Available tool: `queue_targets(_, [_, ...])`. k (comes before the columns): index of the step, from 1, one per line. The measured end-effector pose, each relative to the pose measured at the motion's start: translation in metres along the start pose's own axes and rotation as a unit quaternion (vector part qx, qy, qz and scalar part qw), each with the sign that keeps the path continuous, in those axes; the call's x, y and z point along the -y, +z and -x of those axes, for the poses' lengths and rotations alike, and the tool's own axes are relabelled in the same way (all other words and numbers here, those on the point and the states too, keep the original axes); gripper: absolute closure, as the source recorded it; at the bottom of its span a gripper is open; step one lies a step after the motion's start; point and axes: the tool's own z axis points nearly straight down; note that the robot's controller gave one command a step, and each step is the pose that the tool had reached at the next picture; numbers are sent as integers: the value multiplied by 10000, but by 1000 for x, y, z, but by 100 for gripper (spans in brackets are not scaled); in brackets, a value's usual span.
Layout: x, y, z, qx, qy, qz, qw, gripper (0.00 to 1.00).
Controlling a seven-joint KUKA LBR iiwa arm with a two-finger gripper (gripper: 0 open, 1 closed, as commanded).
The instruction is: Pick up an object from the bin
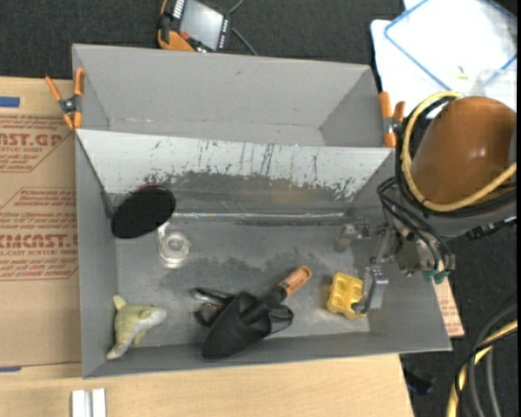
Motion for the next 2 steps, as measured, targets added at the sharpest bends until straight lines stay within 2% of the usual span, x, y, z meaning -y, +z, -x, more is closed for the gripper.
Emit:
queue_targets(1, [0, -4, 2, 42, -9, -5, 10000, 0])
queue_targets(2, [39, 121, 4, 54, -741, -12, 9972, 0])
